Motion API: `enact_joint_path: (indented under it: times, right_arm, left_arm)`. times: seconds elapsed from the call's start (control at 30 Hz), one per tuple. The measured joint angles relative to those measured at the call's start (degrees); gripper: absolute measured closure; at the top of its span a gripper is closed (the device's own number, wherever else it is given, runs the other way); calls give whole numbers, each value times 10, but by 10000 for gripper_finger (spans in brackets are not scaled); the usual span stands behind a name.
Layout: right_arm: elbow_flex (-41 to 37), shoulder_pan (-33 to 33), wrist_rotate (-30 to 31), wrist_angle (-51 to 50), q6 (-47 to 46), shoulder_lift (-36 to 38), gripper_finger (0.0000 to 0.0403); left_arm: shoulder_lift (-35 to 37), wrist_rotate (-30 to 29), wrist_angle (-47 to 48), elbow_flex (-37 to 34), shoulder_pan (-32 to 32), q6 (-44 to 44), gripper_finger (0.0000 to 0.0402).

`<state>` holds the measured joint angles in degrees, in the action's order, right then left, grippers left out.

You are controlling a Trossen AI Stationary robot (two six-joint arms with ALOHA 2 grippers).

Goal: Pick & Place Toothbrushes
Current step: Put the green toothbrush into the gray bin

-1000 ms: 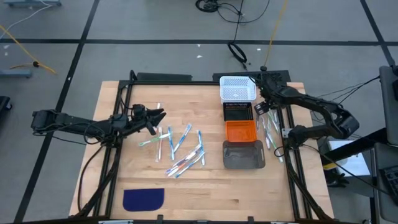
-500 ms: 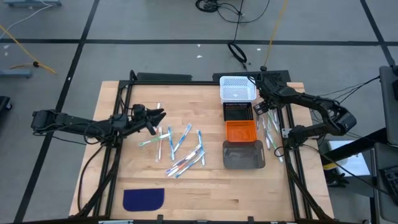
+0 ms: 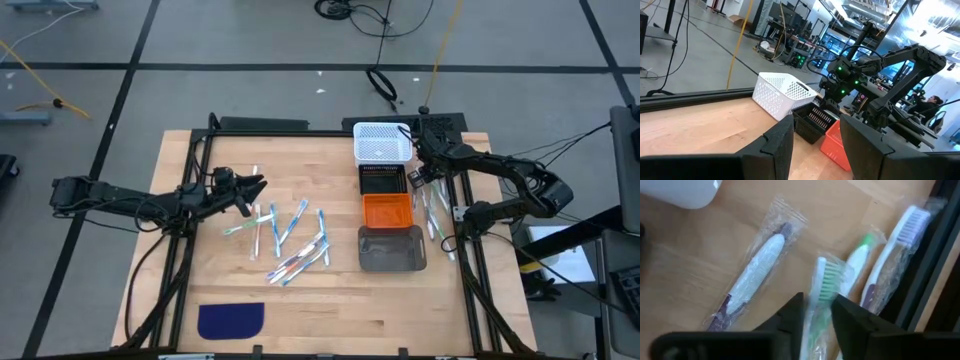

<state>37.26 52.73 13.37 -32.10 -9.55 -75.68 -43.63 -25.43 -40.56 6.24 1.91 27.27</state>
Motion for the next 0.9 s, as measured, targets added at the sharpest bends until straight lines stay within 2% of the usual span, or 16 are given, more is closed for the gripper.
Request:
enact_joint_path:
  times: [0.1, 0.17, 0.3, 0.5, 0.67, 0.8, 0.9]
  right_arm:
    - [0, 0, -1, -2, 4, 0, 379]
    - [0, 0, -3, -2, 5, 0, 391]
    - [0, 0, -3, -3, 7, 3, 382]
    - [7, 0, -5, -21, 11, 25, 396]
    - [34, 0, -3, -61, 13, 57, 398]
    - [57, 0, 1, -82, 15, 97, 399]
    - [74, 0, 1, -99, 15, 140, 400]
  left_arm:
    - [0, 0, 0, 0, 0, 0, 240]
    - [0, 0, 0, 0, 0, 0, 240]
    - [0, 0, 0, 0, 0, 7, 240]
    - [0, 1, -6, 0, 0, 13, 240]
    - [-6, 55, -53, 3, 0, 1, 240]
    - [-35, 74, -54, 36, 0, -27, 240]
    - [-84, 74, -41, 77, 0, -48, 240]
